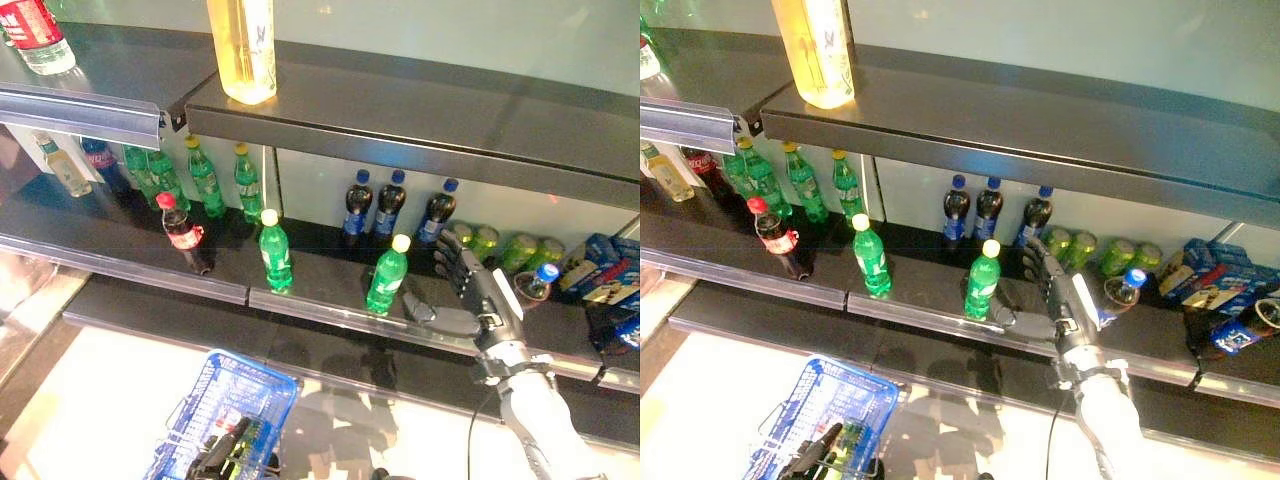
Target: Pick up the drink and place into the basket.
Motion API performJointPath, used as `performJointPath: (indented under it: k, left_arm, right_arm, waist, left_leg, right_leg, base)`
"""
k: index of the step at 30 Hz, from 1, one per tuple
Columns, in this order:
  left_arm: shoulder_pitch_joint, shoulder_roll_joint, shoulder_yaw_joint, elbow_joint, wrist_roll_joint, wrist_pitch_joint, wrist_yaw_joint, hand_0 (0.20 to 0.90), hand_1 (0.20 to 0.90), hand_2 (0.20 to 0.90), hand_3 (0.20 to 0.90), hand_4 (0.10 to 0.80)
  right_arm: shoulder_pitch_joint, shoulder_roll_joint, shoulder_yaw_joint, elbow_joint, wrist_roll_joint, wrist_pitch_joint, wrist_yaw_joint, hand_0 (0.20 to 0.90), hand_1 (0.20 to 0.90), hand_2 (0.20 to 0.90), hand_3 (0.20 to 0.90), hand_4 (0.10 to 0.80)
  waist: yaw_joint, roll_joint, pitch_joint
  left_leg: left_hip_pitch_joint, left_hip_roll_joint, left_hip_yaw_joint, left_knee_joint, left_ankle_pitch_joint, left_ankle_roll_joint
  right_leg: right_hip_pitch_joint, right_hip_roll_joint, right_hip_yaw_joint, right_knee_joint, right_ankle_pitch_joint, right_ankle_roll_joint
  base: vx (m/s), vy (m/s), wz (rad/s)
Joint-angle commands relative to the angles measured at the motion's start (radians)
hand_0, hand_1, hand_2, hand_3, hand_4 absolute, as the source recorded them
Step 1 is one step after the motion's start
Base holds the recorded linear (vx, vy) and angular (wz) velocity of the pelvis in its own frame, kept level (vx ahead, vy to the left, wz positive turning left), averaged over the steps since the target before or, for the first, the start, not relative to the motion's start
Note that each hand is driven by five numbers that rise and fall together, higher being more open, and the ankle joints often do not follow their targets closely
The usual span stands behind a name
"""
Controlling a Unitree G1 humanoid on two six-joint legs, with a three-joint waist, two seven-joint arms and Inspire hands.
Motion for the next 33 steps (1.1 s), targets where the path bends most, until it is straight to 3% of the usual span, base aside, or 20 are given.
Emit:
performJointPath:
  k: [1, 7, 13, 20, 25, 33]
  left_arm:
    - [0.014, 0.02, -0.024, -0.116, 0.03, -0.105, -0.03, 0.3, 0.3, 0.3, 0.2, 0.1]
    - [0.027, 0.017, -0.04, -0.135, -0.011, -0.12, -0.035, 0.3, 0.3, 0.3, 0.2, 0.1]
    - [-0.012, 0.022, -0.103, -0.175, -0.048, -0.152, -0.044, 0.3, 0.3, 0.3, 0.2, 0.1]
    - [-0.115, 0.031, -0.179, -0.187, -0.107, -0.2, -0.051, 0.3, 0.3, 0.3, 0.2, 0.1]
    - [-0.138, 0.034, -0.194, -0.185, -0.119, -0.198, -0.07, 0.3, 0.3, 0.3, 0.2, 0.1]
    - [-0.177, 0.041, -0.189, -0.171, -0.133, -0.19, -0.083, 0.3, 0.3, 0.3, 0.2, 0.1]
  right_arm:
    - [-0.084, 0.021, -0.048, -0.094, -0.127, -0.127, -0.233, 0.9, 0.9, 0.9, 0.9, 0.8]
    - [-0.051, 0.002, -0.033, -0.095, -0.125, -0.108, -0.229, 0.9, 0.9, 0.9, 0.9, 0.8]
    - [-0.119, -0.011, 0.012, -0.057, -0.112, -0.113, -0.275, 0.9, 0.9, 0.9, 0.9, 0.8]
    - [-0.352, 0.037, 0.045, 0.032, -0.098, -0.097, -0.387, 0.9, 0.9, 0.9, 0.9, 0.8]
    - [-0.483, 0.055, 0.064, 0.042, -0.11, -0.06, -0.394, 0.9, 0.9, 0.9, 0.9, 0.8]
    - [-0.625, 0.1, 0.073, 0.082, -0.111, -0.002, -0.428, 0.9, 0.9, 0.9, 0.9, 0.8]
  waist:
    - [0.027, 0.019, 0.05]
    - [0.009, 0.031, 0.085]
    - [0.016, 0.036, 0.145]
    - [0.044, 0.054, 0.261]
    - [0.065, 0.074, 0.309]
    - [0.097, 0.071, 0.344]
  left_leg:
    - [-0.019, 0.052, -0.005, 0.13, -0.053, -0.005]
    - [-0.03, 0.045, 0.003, 0.137, -0.051, -0.003]
    - [-0.076, 0.038, -0.008, 0.166, -0.044, -0.007]
    - [-0.187, 0.01, -0.052, 0.22, -0.03, -0.001]
    - [-0.223, -0.012, -0.071, 0.227, -0.019, 0.006]
    - [-0.263, -0.027, -0.085, 0.236, -0.017, 0.014]
  right_leg:
    - [-0.1, -0.033, -0.013, 0.179, -0.012, -0.05]
    - [-0.124, -0.038, 0.005, 0.194, -0.015, -0.048]
    - [-0.163, -0.037, 0.003, 0.223, -0.016, -0.057]
    - [-0.268, -0.047, -0.009, 0.292, -0.012, -0.075]
    - [-0.3, -0.052, -0.012, 0.306, -0.007, -0.082]
    - [-0.323, -0.056, -0.029, 0.313, -0.003, -0.085]
  base:
    - [-0.018, 0.038, 0.05]
    - [-0.013, 0.047, -0.03]
    - [-0.075, 0.004, -0.01]
    - [-0.115, 0.008, 0.01]
    - [-0.046, 0.043, 0.06]
    - [-0.002, 0.005, 0.04]
